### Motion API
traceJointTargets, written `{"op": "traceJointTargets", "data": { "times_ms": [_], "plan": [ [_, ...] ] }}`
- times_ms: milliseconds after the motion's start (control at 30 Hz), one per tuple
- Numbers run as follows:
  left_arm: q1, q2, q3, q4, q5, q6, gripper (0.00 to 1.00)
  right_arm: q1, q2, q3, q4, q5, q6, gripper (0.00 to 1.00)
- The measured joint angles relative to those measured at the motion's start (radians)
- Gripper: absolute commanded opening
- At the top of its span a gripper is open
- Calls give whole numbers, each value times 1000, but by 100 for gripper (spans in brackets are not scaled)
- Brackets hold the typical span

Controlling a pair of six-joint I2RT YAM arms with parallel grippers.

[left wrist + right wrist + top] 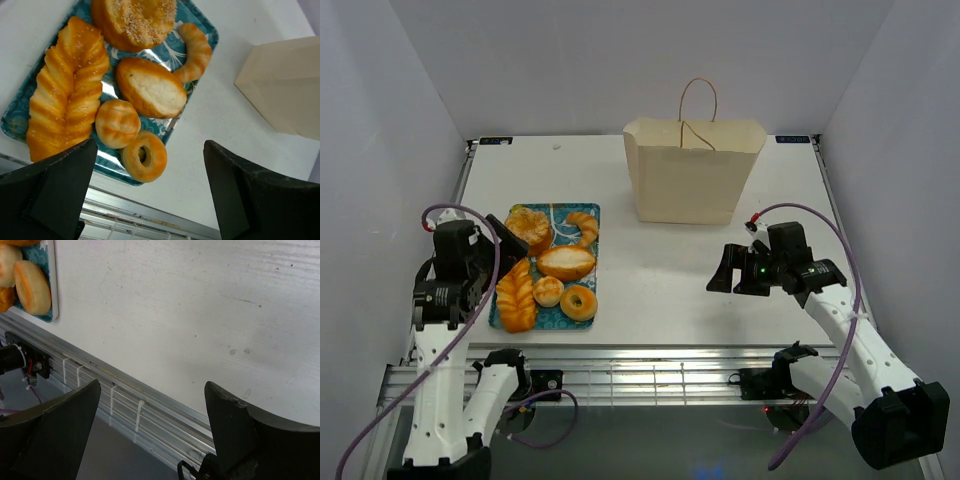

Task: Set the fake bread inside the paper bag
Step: Pick up the clamp at the center of the board.

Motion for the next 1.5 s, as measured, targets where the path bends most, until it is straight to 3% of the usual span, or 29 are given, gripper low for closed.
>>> {"op": "traceJointTargets", "data": {
  "times_ms": [367,633,933,1133,1267,1333,1500],
  "plan": [
    [14,391,66,-48,-270,67,98,56,137,120,14,-47,-83,90],
    [342,553,101,-58,-220,146,98,164,201,198,18,-82,-98,90],
    [401,828,78,27,-396,141,98,227,221,223,26,-119,-102,90],
    [446,814,29,137,-458,253,97,245,221,224,32,-159,-104,90],
    [471,811,21,235,-464,362,91,268,221,224,42,-180,-104,90],
    [475,810,-3,289,-463,417,98,287,221,224,47,-186,-105,90],
    [486,836,-26,339,-416,515,98,340,221,226,46,-186,-123,90]
  ]
}}
